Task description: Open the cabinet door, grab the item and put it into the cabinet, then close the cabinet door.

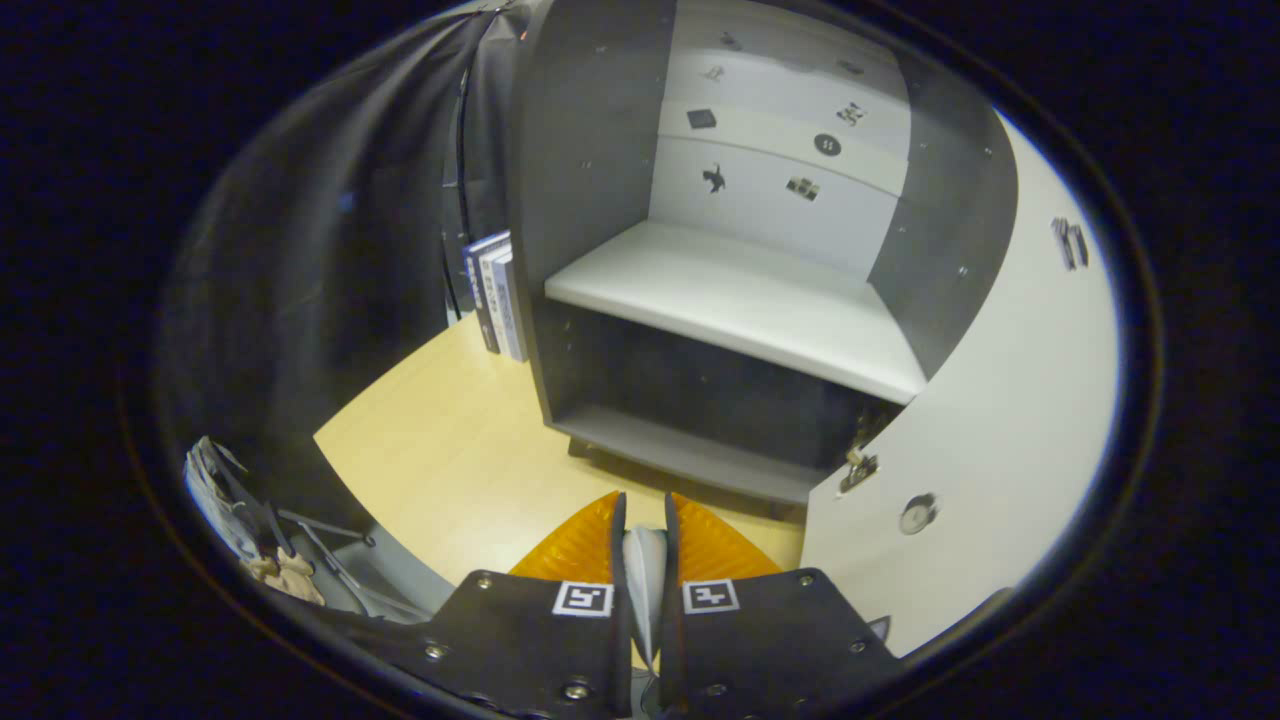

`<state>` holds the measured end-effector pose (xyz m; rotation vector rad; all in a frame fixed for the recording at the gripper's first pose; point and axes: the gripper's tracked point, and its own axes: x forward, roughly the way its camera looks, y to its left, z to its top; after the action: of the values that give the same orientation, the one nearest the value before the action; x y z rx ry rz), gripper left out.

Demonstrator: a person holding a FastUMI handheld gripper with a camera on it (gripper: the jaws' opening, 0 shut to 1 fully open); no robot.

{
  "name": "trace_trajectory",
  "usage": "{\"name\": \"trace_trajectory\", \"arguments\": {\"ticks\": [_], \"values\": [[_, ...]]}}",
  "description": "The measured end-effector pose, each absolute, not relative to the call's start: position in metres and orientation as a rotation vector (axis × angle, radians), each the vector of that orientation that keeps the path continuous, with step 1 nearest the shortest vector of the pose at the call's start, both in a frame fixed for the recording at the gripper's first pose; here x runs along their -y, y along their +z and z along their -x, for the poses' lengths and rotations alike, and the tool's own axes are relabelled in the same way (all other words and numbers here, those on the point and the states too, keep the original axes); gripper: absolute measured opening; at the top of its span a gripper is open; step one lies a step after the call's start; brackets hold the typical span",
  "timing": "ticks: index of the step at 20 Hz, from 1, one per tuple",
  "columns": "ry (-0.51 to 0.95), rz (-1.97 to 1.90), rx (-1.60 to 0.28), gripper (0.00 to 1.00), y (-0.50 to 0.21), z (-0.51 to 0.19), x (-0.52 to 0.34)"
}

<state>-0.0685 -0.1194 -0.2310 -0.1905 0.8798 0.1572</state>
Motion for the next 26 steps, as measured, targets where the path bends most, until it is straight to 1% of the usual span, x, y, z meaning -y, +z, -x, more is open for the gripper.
{"name": "trace_trajectory", "arguments": {"ticks": [2, 8, 14, 26], "values": [[0.144, 0.148, -0.847, 0.11, -0.201, 0.047, 0.125], [0.084, 0.091, -0.777, 0.11, -0.153, -0.002, 0.147], [0.052, 0.027, -0.767, 0.11, -0.151, -0.042, 0.157], [0.047, 0.012, -0.871, 0.11, -0.187, -0.083, 0.16]]}}
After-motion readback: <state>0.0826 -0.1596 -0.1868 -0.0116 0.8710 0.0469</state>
